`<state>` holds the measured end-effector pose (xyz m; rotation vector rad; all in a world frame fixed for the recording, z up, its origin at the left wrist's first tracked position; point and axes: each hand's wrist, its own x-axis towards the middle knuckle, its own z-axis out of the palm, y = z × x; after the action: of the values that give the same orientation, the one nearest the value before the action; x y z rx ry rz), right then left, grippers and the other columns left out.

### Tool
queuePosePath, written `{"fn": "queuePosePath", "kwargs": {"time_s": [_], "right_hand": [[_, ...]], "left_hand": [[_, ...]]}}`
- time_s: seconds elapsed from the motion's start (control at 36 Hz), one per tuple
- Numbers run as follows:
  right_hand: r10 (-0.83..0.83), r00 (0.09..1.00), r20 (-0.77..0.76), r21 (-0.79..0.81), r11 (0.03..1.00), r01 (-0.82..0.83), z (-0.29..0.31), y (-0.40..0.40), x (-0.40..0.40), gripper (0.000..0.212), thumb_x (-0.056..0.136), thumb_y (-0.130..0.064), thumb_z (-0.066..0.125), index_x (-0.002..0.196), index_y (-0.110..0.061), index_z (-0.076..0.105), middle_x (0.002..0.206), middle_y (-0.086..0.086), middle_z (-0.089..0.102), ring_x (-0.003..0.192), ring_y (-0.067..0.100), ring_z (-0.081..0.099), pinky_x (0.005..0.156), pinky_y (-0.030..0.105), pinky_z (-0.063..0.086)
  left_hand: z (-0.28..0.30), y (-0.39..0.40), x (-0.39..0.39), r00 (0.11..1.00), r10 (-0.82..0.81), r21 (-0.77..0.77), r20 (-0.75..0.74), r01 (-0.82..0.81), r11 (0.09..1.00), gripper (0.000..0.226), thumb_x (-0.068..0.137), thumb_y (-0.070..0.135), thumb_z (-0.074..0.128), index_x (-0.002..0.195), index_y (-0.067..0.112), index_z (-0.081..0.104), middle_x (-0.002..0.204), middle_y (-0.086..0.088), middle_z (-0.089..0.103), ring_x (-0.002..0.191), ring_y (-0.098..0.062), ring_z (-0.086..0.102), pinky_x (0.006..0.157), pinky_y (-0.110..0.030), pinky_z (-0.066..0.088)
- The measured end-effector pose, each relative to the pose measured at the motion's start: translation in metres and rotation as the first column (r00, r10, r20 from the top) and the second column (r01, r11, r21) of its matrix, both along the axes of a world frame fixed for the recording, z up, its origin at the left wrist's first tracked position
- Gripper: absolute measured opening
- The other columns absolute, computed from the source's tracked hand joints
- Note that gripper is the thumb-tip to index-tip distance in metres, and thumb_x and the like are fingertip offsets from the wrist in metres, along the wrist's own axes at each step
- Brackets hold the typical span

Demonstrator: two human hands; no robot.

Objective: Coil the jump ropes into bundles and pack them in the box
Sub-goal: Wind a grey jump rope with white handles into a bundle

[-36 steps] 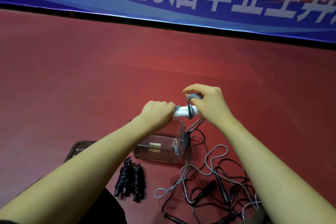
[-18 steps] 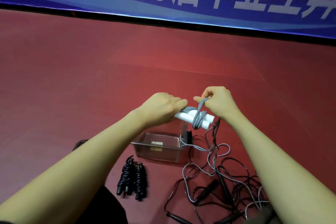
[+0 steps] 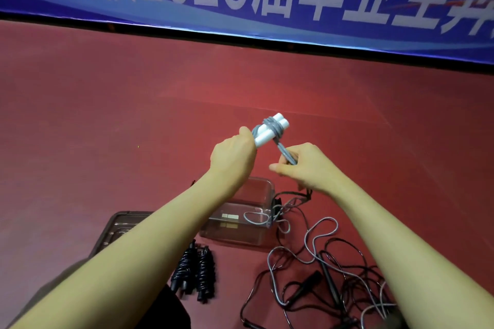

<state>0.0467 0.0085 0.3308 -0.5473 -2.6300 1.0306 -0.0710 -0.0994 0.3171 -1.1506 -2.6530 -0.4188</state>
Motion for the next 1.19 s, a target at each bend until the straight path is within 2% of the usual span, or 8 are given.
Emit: {"fn": "queuePosePath", "kwargs": {"time_s": [0.22, 0.47, 0.61, 0.72, 0.86, 1.0, 1.11, 1.19], "right_hand": [[0.113, 0.988, -0.104, 0.212, 0.973, -0.089, 0.013, -0.004, 0.003, 0.012, 0.079, -0.001, 0.056, 0.067, 0.003, 0.059, 0.053, 0.009, 0.045, 0.051, 0.016, 0.035, 0.05, 0.034, 0.034], [-0.176, 0.963, -0.205, 0.41, 0.878, 0.248, 0.011, 0.004, 0.003, 0.024, 0.082, -0.013, 0.055, 0.094, -0.026, 0.07, 0.093, -0.001, 0.072, 0.092, 0.029, 0.062, 0.081, 0.039, 0.049], [-0.237, 0.963, -0.125, 0.412, 0.871, 0.268, 0.009, 0.013, 0.001, 0.004, 0.082, -0.023, 0.062, 0.083, -0.023, 0.067, 0.087, 0.0, 0.071, 0.09, 0.029, 0.061, 0.076, 0.036, 0.048], [-0.228, 0.969, -0.098, 0.356, 0.901, 0.249, 0.008, 0.018, -0.001, 0.009, 0.082, -0.031, 0.069, 0.078, -0.023, 0.067, 0.07, -0.006, 0.06, 0.076, 0.022, 0.054, 0.068, 0.03, 0.04], [-0.117, 0.982, -0.149, 0.194, 0.97, 0.145, 0.007, 0.02, -0.006, 0.013, 0.079, -0.022, 0.075, 0.07, -0.023, 0.066, 0.055, -0.007, 0.053, 0.052, 0.01, 0.043, 0.058, 0.026, 0.039], [-0.114, 0.974, -0.196, 0.051, 0.991, 0.126, 0.008, 0.022, -0.003, 0.029, 0.072, 0.008, 0.061, 0.065, -0.02, 0.065, 0.063, -0.001, 0.062, 0.063, 0.012, 0.053, 0.061, 0.028, 0.045], [-0.112, 0.986, -0.121, 0.061, 0.991, 0.12, 0.004, 0.019, -0.009, 0.012, 0.076, 0.008, 0.061, 0.074, -0.004, 0.063, 0.065, 0.007, 0.057, 0.062, 0.016, 0.051, 0.056, 0.031, 0.044], [-0.041, 0.993, -0.107, -0.081, 0.996, 0.032, 0.002, 0.013, -0.006, 0.021, 0.082, -0.004, 0.066, 0.062, -0.006, 0.059, 0.05, 0.006, 0.057, 0.048, 0.02, 0.052, 0.054, 0.027, 0.044]], "left_hand": [[-0.015, -0.005, -0.006, 0.997, 0.004, -0.191, -0.083, -0.02, 0.981, 0.014, 0.095, 0.004, 0.039, 0.107, 0.006, 0.046, 0.102, -0.01, 0.066, 0.09, -0.034, 0.064, 0.061, -0.033, 0.033], [-0.017, -0.007, -0.011, 0.905, -0.342, -0.356, -0.251, 0.242, 0.903, 0.014, 0.097, 0.017, 0.039, 0.108, 0.012, 0.047, 0.096, -0.006, 0.065, 0.084, -0.033, 0.062, 0.056, -0.03, 0.028], [-0.012, -0.011, -0.014, 0.826, -0.505, -0.346, -0.252, 0.41, 0.844, 0.014, 0.097, 0.023, 0.043, 0.102, 0.013, 0.05, 0.087, -0.006, 0.064, 0.078, -0.034, 0.06, 0.056, -0.03, 0.028], [-0.015, -0.013, -0.017, 0.646, -0.678, -0.158, -0.351, 0.673, 0.723, 0.012, 0.071, 0.013, 0.06, 0.071, 0.012, 0.048, 0.049, -0.001, 0.05, 0.036, -0.027, 0.047, 0.038, -0.021, 0.022], [-0.005, -0.008, -0.018, 0.495, -0.652, -0.044, -0.574, 0.776, 0.629, 0.013, 0.077, 0.016, 0.044, 0.077, 0.018, 0.032, 0.051, -0.001, 0.045, 0.039, -0.024, 0.044, 0.038, -0.022, 0.027], [0.008, -0.015, -0.011, 0.559, -0.527, 0.07, -0.64, 0.726, 0.685, 0.015, 0.077, 0.01, 0.043, 0.076, 0.016, 0.029, 0.051, -0.004, 0.045, 0.038, -0.024, 0.04, 0.038, -0.023, 0.021], [0.009, -0.01, -0.002, 0.753, -0.404, 0.237, -0.52, 0.581, 0.778, 0.012, 0.078, 0.021, 0.045, 0.076, 0.013, 0.036, 0.05, -0.002, 0.047, 0.034, -0.026, 0.043, 0.038, -0.019, 0.018], [0.016, -0.005, 0.008, 0.932, -0.275, 0.197, -0.236, 0.323, 0.926, 0.015, 0.094, 0.021, 0.047, 0.087, 0.013, 0.036, 0.068, -0.004, 0.05, 0.055, -0.034, 0.051, 0.048, -0.03, 0.027]]}}
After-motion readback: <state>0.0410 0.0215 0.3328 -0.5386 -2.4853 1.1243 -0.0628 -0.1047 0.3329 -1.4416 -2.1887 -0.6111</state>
